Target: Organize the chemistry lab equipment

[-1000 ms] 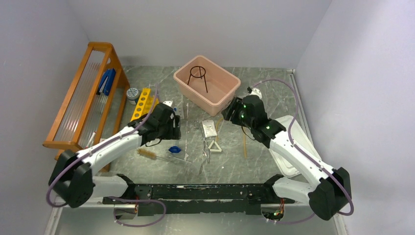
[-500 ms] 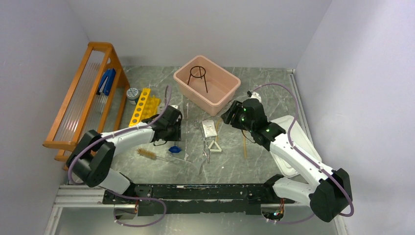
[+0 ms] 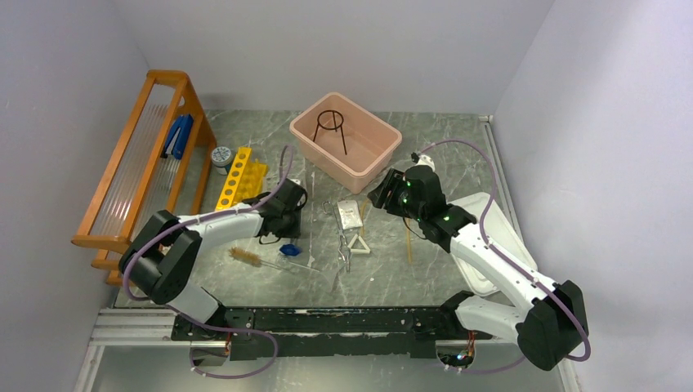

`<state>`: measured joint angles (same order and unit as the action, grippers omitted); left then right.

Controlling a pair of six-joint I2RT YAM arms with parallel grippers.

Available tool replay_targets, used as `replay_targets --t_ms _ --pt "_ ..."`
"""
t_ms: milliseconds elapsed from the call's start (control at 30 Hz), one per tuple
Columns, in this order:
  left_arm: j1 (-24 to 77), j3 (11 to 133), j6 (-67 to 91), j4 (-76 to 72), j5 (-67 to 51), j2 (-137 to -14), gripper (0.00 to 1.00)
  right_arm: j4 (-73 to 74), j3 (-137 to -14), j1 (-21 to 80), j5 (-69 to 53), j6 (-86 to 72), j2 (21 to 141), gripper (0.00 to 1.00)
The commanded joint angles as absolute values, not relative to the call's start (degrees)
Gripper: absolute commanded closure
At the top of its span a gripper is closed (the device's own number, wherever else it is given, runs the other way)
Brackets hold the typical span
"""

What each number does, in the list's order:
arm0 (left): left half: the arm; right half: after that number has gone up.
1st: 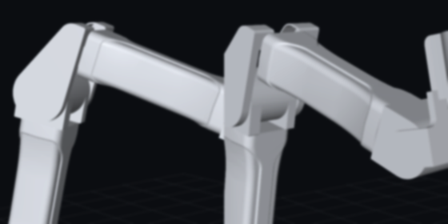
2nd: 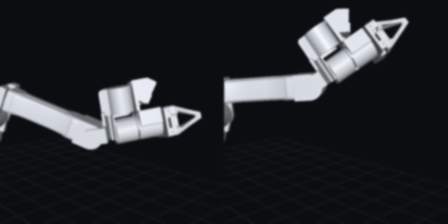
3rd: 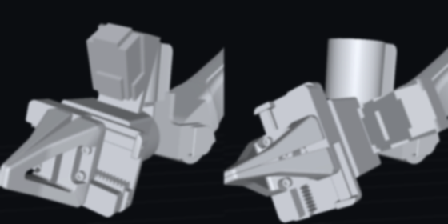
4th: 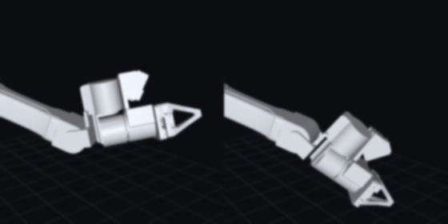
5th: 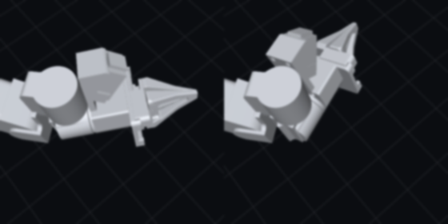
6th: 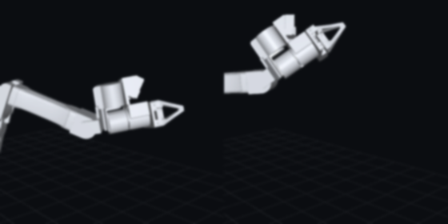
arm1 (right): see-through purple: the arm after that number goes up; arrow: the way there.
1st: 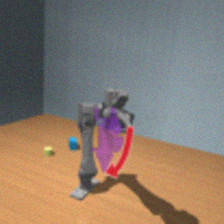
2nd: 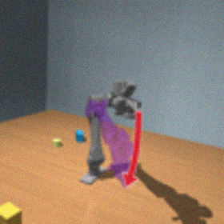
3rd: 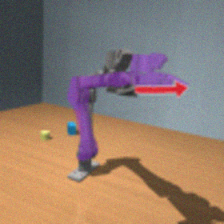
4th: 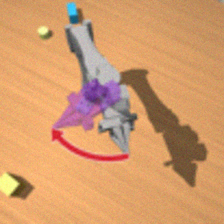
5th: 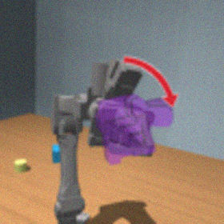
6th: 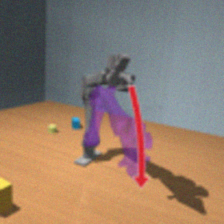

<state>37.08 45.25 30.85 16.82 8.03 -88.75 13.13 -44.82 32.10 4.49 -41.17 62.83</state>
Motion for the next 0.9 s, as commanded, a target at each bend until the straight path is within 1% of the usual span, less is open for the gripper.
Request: replay_targets --t_ms 0,200,333,433,533,667,867 --pt "38.1 47.2 30.8 18.1 4.2 -86.1 0.95 12.1 -44.2 32.2 4.4 -40.8 61.4 0.44" --pt "38.9 48.4 32.4 19.9 1.2 -78.0 0.95 12.6 -43.9 32.2 2.3 -40.5 58.4 0.43" --pt "38.9 49.4 33.6 18.2 -0.2 -70.6 0.95 10.2 -42.6 32.2 -4.4 -39.1 56.1 0.38" --pt "38.9 48.8 36.8 13.6 -3.4 -65.4 0.95 5.0 -41.1 32.2 -13.9 -37.6 55.5 0.34" --pt "38.9 46.9 41.4 5.2 -8.5 -60.7 0.95 -1.5 -40.6 32.2 -22.0 -40.7 57.3 0.31" --pt "38.9 47.1 45.1 -2.6 -9.6 -58.1 0.95 -18.2 -39.1 32.8 -32.6 -48.4 60.8 0.27" --pt "38.9 49.0 48.2 -5.7 -13.3 -58.6 0.95 -22.9 -43.3 37.1 -32.7 -47.1 63.9 0.24"
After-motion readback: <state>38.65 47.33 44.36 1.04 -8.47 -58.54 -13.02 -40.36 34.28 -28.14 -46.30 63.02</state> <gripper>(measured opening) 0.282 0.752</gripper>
